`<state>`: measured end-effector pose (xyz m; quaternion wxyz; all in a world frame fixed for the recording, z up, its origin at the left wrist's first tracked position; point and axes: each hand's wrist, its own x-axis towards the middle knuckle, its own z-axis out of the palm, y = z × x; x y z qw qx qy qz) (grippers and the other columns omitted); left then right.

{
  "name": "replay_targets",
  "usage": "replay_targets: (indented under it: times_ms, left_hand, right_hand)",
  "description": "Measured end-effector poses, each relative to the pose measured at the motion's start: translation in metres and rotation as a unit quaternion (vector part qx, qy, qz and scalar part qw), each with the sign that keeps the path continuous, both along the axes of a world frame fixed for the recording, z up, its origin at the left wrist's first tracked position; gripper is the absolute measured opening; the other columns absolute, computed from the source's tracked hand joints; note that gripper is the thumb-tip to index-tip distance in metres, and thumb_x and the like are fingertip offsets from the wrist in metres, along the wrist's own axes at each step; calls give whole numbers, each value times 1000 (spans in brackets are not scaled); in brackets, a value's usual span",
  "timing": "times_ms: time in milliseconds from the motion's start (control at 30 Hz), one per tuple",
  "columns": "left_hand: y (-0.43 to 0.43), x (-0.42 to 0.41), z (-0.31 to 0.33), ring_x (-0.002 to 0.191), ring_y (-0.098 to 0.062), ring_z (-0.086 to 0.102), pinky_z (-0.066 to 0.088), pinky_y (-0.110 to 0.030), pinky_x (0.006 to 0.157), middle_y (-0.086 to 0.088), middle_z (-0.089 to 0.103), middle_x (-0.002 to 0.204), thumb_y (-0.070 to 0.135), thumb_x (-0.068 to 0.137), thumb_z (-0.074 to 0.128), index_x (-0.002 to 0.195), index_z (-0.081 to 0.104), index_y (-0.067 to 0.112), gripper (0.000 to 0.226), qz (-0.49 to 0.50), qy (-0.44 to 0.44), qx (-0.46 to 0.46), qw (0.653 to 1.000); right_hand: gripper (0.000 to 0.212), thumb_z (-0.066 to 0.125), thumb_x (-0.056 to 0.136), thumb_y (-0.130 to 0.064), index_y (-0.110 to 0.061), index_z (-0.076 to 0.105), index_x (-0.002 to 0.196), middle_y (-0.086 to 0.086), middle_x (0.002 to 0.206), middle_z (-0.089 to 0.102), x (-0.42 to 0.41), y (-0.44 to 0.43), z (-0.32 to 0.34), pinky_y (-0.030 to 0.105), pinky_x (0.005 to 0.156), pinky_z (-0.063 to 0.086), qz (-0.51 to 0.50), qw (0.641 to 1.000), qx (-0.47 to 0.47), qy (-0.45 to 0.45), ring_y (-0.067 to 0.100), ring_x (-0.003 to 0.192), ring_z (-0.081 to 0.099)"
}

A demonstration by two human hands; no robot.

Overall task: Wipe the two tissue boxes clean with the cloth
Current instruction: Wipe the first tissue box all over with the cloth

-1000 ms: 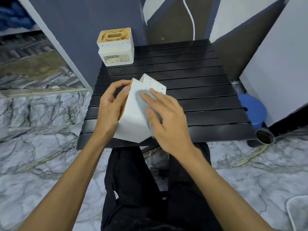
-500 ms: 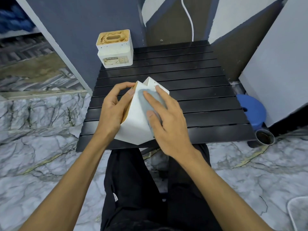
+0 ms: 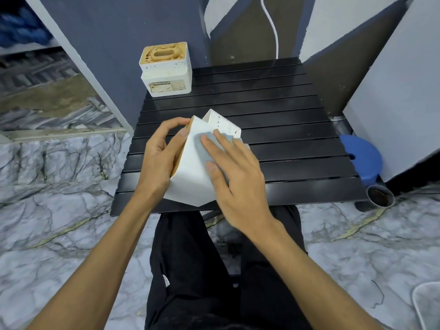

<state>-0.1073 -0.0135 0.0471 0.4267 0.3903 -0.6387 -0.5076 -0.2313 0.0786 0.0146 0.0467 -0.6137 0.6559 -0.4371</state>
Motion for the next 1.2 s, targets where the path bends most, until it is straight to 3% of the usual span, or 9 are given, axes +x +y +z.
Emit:
replay_targets:
  times_ms: [167,367,500,633,800,1000,1100,1200]
  left_hand:
    - [-2,3,-1,100,-14,65,52,-26,82,3,68,114,22,103,51,123,62,12,25,3,-5,-5,1000]
    - [1,-1,1,76,-9,59,49,-19,64,14,71,97,19,102,53,119,63,15,21,2,-1,2,1000]
    - [2,-1,1,93,-8,63,51,-21,75,11,68,108,22,101,53,119,63,14,22,-3,-6,-13,1000]
    - [3,-1,2,96,-9,65,53,-22,77,10,68,110,23,102,52,122,62,11,25,5,-15,-8,1000]
    - [6,-5,2,81,-19,56,47,-29,68,11,69,99,28,101,56,116,65,24,18,17,-10,13,1000]
    - [6,-3,0,90,-22,61,50,-39,80,13,69,106,31,100,54,115,65,28,18,21,-20,-2,1000]
    - [6,-3,-1,84,-22,51,44,-40,75,13,65,97,32,99,56,114,66,29,18,24,-19,-4,1000]
    - [6,-3,0,85,-17,54,45,-34,75,17,67,102,38,96,57,113,66,31,21,23,-20,1,1000]
  right_hand:
    - [42,40,103,-28,-21,50,143,2,150,46,18,4,8,45,114,30,37,997,-36,52,25,138,40]
    - [40,44,103,-25,-21,52,142,2,150,46,-3,-7,10,35,117,25,11,1000,-14,7,20,139,39]
    - [41,42,102,-25,-20,52,141,3,151,44,18,21,-1,48,114,29,52,996,-59,39,24,141,36]
    - [40,42,102,-26,-22,53,140,2,149,47,16,10,6,45,114,30,44,997,-53,46,23,138,40]
    - [40,42,103,-28,-27,50,142,-3,151,44,2,-1,4,43,116,28,-12,998,3,-62,15,141,35]
    - [41,39,104,-30,-26,47,144,-3,151,44,13,6,7,42,115,28,23,1000,-7,7,18,142,36]
    - [43,38,103,-31,-25,49,143,-2,151,45,-1,-14,14,41,114,29,17,999,13,-24,17,140,37]
    - [44,37,102,-32,-25,49,143,-2,152,44,-12,-13,8,42,116,28,-8,997,34,-67,17,140,36]
